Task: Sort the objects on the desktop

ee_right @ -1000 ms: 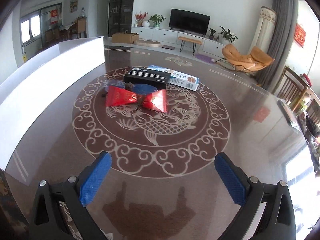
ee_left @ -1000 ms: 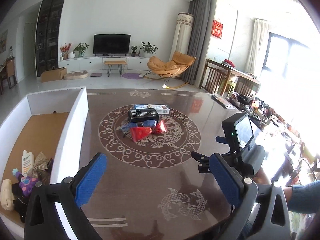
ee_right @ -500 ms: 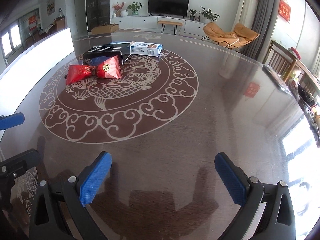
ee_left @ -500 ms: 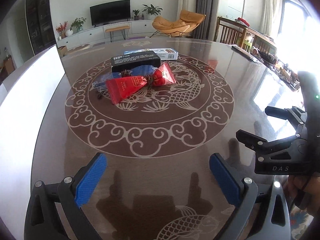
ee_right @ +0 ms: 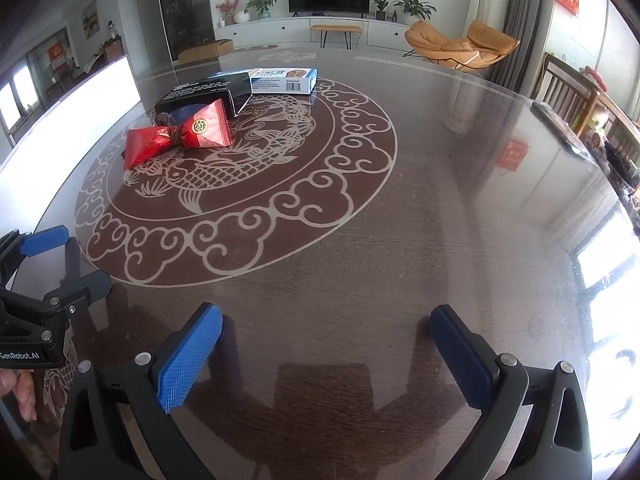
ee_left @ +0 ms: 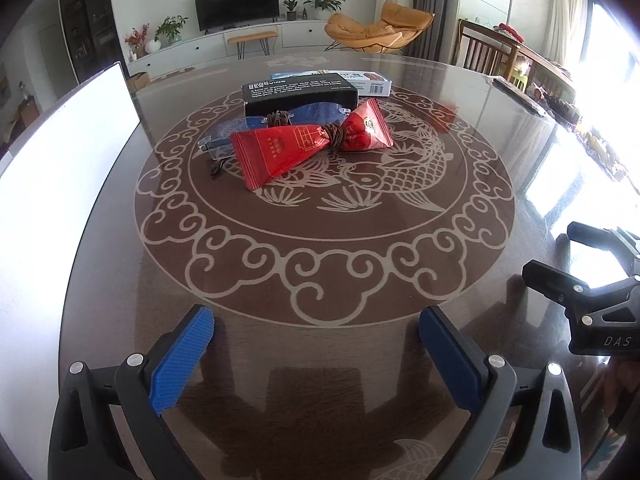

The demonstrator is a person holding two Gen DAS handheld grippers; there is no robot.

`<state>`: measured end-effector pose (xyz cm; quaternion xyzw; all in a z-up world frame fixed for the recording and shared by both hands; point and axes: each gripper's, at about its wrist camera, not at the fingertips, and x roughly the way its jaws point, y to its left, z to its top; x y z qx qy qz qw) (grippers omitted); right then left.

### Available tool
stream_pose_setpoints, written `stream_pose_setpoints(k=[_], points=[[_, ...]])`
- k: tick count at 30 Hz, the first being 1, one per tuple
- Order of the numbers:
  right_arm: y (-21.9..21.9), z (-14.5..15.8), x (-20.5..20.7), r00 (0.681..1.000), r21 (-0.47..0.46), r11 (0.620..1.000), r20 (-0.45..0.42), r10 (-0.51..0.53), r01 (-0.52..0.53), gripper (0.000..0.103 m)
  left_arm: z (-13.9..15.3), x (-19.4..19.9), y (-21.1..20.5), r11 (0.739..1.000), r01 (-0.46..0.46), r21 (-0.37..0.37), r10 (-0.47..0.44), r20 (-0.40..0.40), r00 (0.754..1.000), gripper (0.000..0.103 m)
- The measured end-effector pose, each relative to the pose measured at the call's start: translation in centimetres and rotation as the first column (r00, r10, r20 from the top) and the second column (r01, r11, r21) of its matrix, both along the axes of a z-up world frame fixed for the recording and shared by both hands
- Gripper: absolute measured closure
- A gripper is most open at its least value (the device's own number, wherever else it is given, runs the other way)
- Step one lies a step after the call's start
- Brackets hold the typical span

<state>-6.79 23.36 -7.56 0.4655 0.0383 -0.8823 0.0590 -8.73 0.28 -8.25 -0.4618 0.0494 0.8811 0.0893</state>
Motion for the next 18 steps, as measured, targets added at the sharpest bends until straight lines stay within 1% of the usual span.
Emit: stream_pose_setpoints(k=[18], points=[[0.0,0.02,0.02,1.0,0.0,1.0,0.001,0.0,0.0,0.0,0.0,0.03,-0.04,1.0,0.003,0.003,-0.003,0.001,1.0,0.0]])
